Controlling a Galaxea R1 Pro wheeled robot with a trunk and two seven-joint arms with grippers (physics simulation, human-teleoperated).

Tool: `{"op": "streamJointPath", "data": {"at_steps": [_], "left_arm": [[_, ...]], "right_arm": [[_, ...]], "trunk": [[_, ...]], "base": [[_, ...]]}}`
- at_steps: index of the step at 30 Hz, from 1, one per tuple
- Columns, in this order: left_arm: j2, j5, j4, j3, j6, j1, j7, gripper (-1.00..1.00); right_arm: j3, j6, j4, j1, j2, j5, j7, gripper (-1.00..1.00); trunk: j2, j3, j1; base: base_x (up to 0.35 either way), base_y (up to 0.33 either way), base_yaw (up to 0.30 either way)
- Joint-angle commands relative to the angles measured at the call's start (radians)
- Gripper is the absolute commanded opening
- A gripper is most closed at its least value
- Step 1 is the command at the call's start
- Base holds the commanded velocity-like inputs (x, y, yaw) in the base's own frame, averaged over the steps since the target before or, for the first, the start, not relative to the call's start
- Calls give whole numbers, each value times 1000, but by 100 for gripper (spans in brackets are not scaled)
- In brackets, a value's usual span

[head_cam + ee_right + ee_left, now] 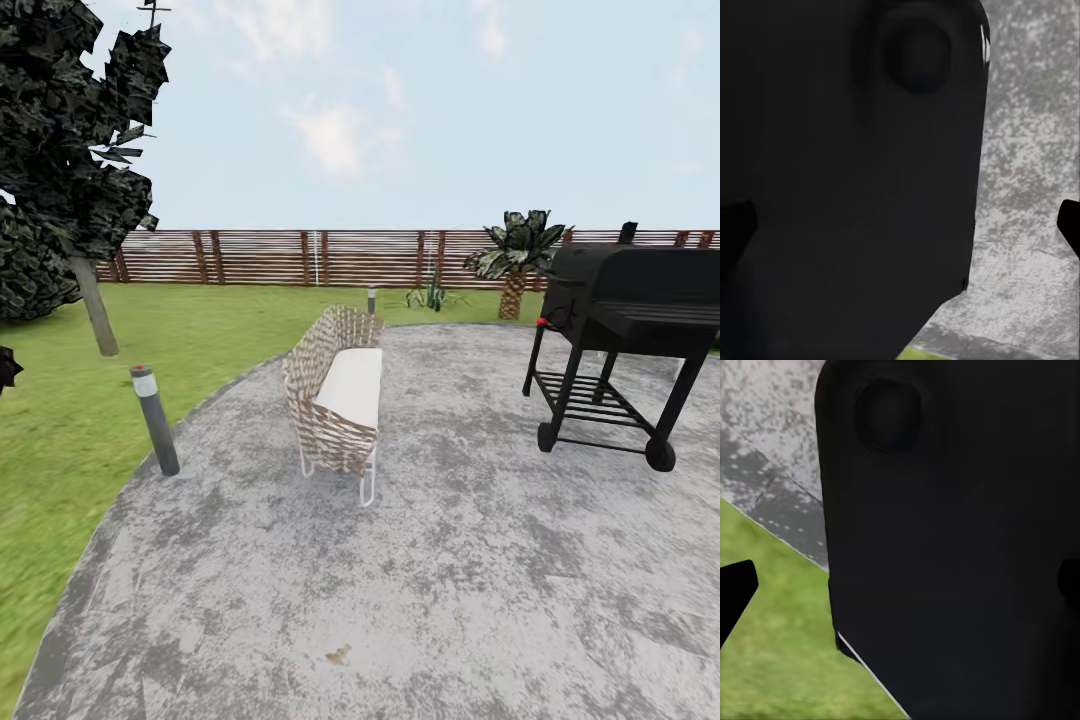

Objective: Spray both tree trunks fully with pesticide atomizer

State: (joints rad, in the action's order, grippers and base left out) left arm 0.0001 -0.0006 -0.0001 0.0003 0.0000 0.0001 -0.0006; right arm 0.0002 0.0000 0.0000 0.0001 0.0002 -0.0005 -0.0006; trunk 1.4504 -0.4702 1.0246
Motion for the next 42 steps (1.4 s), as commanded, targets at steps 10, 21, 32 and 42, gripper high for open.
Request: {"op": "streamJointPath", "data": {"at_steps": [10, 21, 32, 42], "left_arm": [[-4, 4, -3, 2, 0, 4, -2, 100], [3, 2, -38, -3, -3, -2, 8, 100], [13, -1, -248, -3, -11, -59, 11, 100], [16, 0, -256, -4, -223, -158, 10, 100]], "right_arm": [[3, 4, -31, -21, 47, 2, -3, 100], [1, -15, -65, -22, 22, 3, -4, 100], [0, -113, -318, -22, -40, 3, -5, 100], [1, -298, -509, -24, -38, 2, -4, 100]], "trunk": [[0, 0, 0], [0, 0, 0], [0, 0, 0], [0, 0, 0]], "base": [[0, 0, 0], [0, 0, 0], [0, 0, 0], [0, 0, 0]]}}
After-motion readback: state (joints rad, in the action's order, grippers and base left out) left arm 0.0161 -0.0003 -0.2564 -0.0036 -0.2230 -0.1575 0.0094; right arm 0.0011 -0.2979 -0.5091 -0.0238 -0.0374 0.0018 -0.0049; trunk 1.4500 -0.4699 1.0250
